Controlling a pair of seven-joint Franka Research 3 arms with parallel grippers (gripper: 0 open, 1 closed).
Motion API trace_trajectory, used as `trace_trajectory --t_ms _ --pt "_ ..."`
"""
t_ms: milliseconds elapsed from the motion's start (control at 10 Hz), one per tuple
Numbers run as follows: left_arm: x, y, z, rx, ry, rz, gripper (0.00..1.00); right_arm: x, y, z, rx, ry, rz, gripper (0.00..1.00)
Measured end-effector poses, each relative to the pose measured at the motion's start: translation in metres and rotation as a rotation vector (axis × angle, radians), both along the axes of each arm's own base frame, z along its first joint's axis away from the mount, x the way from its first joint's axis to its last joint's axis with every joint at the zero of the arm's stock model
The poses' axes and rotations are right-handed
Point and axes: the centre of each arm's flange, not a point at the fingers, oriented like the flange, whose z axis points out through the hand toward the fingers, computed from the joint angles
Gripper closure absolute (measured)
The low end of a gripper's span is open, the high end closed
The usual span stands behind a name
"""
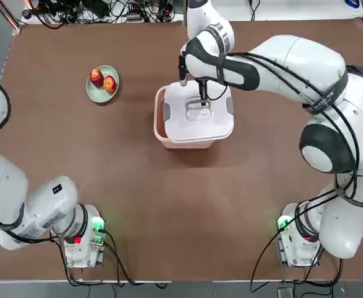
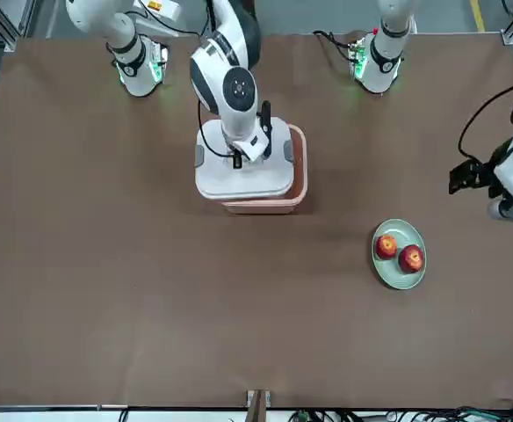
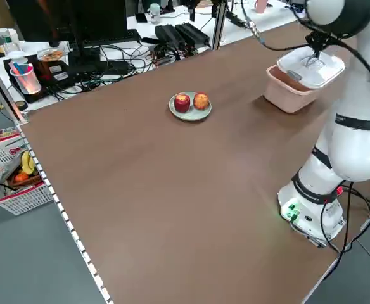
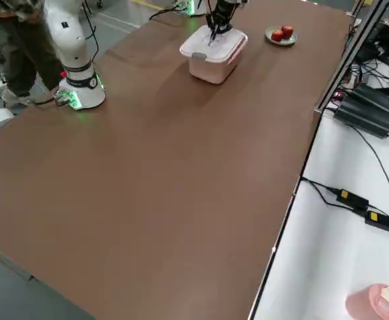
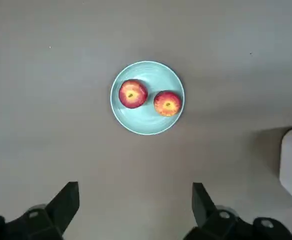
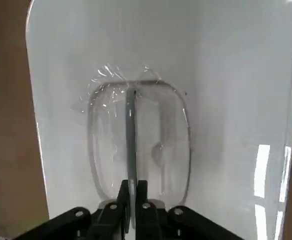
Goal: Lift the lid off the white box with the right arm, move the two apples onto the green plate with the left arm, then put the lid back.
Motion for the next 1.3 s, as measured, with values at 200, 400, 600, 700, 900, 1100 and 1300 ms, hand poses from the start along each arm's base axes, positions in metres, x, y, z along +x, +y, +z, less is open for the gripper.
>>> trace_trajectory --t_ms 200,400,600,700,900,1100,1300 --pt "-0.012 -0.015 0.017 0.02 -0.019 0.005 0.0 -0.003 0.01 -0.007 -0.008 -0.003 -0.003 0.93" --pt "-0.022 -0.016 0.036 0.014 -0.046 0.026 0.0 -0.003 0.021 -0.007 -0.002 -0.011 -0.012 0.93" --pt "-0.029 -0.006 0.049 0.0 -0.067 0.049 0.0 -0.005 0.029 -0.007 0.004 -0.013 -0.018 0.93" --pt "-0.031 0.0 0.05 -0.002 -0.068 0.059 0.0 -0.005 0.032 -0.006 0.007 -0.017 -0.016 0.93" --pt "-0.027 0.004 0.035 -0.008 -0.057 0.021 0.0 -0.004 0.035 0.0 0.019 -0.03 -0.019 0.93" --pt "-0.023 -0.004 0.009 -0.01 -0.057 -0.013 0.0 -0.003 0.037 -0.002 0.022 -0.037 -0.024 0.93" --pt "-0.028 -0.012 0.003 -0.008 -0.053 -0.027 0.0 -0.003 0.04 -0.012 0.016 -0.037 -0.023 0.93"
